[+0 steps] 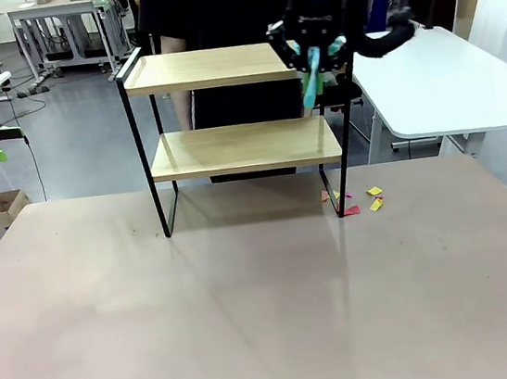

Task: Clean the shelf.
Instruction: Clean the specific section of the Shelf indicated by the human with the Duster.

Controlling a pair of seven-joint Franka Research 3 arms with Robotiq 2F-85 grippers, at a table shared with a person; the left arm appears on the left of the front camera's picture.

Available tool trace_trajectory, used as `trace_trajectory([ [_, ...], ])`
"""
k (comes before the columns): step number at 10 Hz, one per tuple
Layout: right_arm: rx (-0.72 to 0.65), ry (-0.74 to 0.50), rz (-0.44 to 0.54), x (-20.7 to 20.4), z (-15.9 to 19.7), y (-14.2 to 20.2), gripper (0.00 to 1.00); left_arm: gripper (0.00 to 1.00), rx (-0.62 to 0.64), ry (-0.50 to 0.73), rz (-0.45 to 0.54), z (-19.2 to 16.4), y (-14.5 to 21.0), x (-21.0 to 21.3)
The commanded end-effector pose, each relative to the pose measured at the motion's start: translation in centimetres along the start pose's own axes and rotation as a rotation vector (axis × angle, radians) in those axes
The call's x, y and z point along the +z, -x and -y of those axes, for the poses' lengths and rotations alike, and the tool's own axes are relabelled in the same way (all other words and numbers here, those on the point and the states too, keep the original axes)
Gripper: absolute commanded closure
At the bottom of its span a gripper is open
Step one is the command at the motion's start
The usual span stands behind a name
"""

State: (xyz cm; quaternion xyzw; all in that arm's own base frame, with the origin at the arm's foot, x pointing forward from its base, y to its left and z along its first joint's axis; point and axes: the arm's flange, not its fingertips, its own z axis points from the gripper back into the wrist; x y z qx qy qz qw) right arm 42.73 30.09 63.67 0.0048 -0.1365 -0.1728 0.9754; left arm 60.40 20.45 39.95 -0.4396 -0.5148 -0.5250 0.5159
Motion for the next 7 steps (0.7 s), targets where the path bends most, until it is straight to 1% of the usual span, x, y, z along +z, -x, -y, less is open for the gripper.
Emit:
trace_trajectory([
  [1, -0.076, 0.042, 0.036, 0.0, 2.9, 0.8, 0.87, 0.00, -0.016, 0.003, 0.003, 0.1, -0.2, -0.1],
  [3, -0.116, 0.047, 0.151, 2.0, 3.8, 2.0, 0.87, 0.00, -0.016, 0.003, 0.003, 0.1, -0.2, -0.1],
  [7, -0.141, 0.022, 0.268, 4.2, 3.3, 3.7, 0.87, 0.00, -0.016, 0.003, 0.003, 0.1, -0.2, -0.1],
])
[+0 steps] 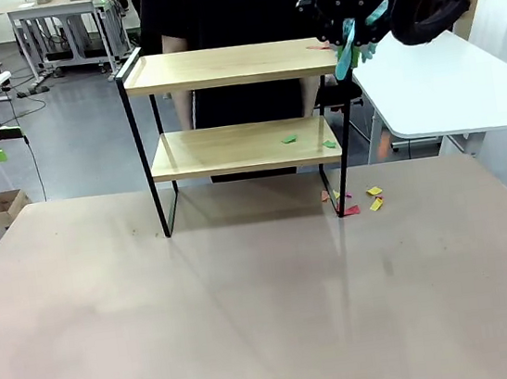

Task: Clean the shelf.
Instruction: Clean the specific section of the Shelf indicated by the human with the Duster.

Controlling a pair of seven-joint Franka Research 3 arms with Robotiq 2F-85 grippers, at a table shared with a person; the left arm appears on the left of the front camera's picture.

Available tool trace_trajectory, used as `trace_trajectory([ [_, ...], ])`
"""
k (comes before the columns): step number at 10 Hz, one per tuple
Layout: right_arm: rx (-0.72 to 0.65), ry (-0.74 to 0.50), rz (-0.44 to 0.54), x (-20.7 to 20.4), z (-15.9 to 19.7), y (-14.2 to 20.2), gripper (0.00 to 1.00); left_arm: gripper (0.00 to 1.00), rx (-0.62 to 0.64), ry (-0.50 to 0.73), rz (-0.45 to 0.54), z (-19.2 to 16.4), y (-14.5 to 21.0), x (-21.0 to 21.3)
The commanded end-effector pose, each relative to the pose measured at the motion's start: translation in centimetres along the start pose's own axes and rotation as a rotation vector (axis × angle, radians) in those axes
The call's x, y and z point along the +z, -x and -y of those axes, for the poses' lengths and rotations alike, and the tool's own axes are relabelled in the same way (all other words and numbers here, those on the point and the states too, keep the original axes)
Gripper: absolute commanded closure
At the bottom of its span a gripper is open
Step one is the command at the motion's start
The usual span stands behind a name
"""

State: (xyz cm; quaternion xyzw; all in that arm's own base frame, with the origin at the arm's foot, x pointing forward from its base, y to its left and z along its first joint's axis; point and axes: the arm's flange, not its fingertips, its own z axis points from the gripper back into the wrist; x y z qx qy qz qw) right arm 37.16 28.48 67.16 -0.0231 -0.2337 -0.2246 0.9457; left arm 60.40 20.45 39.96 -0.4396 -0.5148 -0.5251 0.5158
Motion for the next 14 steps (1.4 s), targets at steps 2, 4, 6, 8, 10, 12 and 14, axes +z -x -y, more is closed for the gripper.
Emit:
trace_trajectory([
  [2, 0.000, 0.000, 0.000, 0.0, 0.0, 0.0, 0.87, 0.00, -0.015, 0.003, 0.003, 0.1, -0.2, -0.1],
  [4, 0.000, 0.000, 0.000, 0.0, 0.0, 0.0, 0.87, 0.00, -0.015, 0.003, 0.003, 0.1, -0.2, -0.1],
  [6, 0.029, -0.084, 0.032, 0.9, 0.0, 0.3, 0.87, 0.00, -0.015, 0.003, 0.003, 0.1, -0.2, -0.1],
  [8, 0.079, -0.179, 0.074, 2.4, 2.2, 0.0, 0.87, 0.00, -0.015, 0.003, 0.003, 0.1, -0.2, -0.1],
  [10, 0.147, -0.257, 0.075, 3.1, 3.8, -0.2, 0.87, 0.00, -0.015, 0.003, 0.003, 0.1, -0.2, -0.1],
  [12, 0.284, -0.351, 0.044, 3.7, 4.8, -0.2, 0.87, 0.00, -0.015, 0.003, 0.003, 0.1, -0.2, -0.1],
  [14, 0.465, -0.445, 0.016, 4.5, 5.9, -0.1, 0.87, 0.00, -0.015, 0.003, 0.003, 0.1, -0.2, -0.1],
])
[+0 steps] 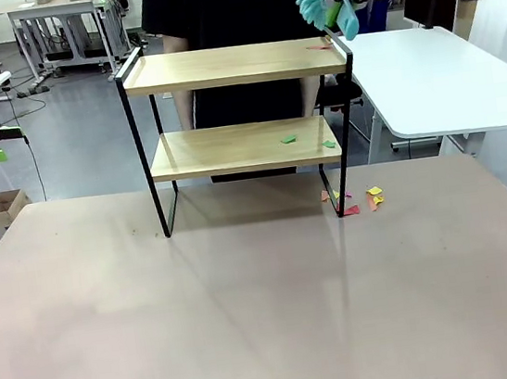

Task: Clean the shelf.
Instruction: Clean the specific section of the Shelf indicated by the human with the Duster.

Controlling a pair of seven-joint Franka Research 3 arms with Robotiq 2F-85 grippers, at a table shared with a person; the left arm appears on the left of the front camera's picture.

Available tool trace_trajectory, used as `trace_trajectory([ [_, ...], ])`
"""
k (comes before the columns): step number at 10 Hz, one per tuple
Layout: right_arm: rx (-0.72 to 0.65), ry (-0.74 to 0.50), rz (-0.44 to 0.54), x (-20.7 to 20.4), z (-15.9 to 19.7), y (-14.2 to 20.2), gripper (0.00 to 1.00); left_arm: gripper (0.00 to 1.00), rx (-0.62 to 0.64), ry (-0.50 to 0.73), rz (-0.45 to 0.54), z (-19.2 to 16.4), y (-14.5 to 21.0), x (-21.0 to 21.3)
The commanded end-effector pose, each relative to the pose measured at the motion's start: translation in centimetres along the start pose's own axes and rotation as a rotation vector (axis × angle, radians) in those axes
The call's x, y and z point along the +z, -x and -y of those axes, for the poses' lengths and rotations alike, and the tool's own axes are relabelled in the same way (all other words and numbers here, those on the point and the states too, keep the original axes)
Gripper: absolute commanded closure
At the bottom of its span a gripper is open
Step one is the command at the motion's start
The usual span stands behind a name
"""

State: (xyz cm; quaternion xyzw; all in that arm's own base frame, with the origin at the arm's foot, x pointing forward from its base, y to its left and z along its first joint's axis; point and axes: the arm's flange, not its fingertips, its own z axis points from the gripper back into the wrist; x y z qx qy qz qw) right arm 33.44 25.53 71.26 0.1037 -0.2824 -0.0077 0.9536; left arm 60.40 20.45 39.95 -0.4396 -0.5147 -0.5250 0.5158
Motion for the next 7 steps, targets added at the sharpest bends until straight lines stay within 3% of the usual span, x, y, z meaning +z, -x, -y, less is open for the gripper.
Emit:
trace_trajectory([
  [1, 0.191, -0.130, -0.046, 1.0, 1.8, 1.0, 0.87, 0.00, -0.016, 0.003, 0.003, 0.1, -0.2, -0.1],
  [4, 0.434, -0.291, -0.183, 1.4, 1.9, 2.3, 0.87, 0.00, -0.016, 0.003, 0.003, 0.1, -0.2, -0.1],
  [7, 0.658, -0.325, -0.304, 0.5, 2.3, 5.2, 0.87, 0.00, -0.016, 0.003, 0.003, 0.1, -0.2, -0.1],
])
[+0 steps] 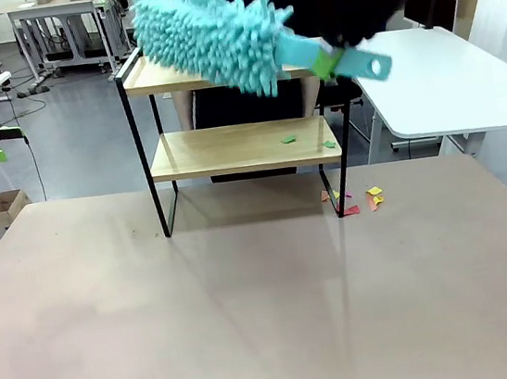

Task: Clean the shelf.
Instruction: Clean the specific section of the Shelf indicated by the human with the Duster.

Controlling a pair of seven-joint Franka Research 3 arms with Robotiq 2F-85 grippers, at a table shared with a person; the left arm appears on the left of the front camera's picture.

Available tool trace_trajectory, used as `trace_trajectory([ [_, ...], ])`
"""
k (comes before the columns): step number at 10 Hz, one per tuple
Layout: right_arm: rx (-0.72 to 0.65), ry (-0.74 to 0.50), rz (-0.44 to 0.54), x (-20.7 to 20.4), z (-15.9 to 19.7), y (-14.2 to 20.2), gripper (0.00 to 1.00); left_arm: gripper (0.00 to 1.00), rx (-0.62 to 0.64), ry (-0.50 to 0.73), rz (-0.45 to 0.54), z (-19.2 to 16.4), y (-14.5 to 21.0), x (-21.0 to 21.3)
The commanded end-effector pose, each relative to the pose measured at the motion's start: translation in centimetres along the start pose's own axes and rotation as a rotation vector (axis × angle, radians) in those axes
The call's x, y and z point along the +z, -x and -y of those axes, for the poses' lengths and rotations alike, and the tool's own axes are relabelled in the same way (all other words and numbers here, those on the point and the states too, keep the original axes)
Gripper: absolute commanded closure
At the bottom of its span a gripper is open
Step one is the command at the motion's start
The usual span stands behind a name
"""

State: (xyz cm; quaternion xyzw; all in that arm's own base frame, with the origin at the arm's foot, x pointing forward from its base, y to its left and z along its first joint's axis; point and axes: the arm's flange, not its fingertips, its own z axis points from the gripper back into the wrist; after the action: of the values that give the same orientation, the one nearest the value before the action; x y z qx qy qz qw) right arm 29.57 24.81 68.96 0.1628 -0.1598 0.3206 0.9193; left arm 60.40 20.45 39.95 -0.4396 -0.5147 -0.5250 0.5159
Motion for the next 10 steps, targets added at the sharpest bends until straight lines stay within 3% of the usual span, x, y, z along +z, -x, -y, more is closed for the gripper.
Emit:
trace_trajectory([
  [1, 0.135, 0.012, -0.074, -0.5, 0.6, 3.1, 0.87, 0.00, -0.016, 0.003, 0.003, 0.1, -0.2, -0.1],
  [4, 0.226, 0.044, -0.227, -3.4, 2.6, 6.6, 0.87, 0.00, -0.016, 0.003, 0.003, 0.1, -0.2, -0.1],
  [6, 0.234, 0.077, -0.380, -6.1, 4.9, 8.6, 0.87, 0.00, -0.016, 0.003, 0.003, 0.1, -0.2, -0.1],
  [10, 0.319, 0.023, -0.515, -9.3, 8.9, 13.1, 0.87, 0.00, -0.016, 0.003, 0.003, 0.1, -0.2, -0.1],
])
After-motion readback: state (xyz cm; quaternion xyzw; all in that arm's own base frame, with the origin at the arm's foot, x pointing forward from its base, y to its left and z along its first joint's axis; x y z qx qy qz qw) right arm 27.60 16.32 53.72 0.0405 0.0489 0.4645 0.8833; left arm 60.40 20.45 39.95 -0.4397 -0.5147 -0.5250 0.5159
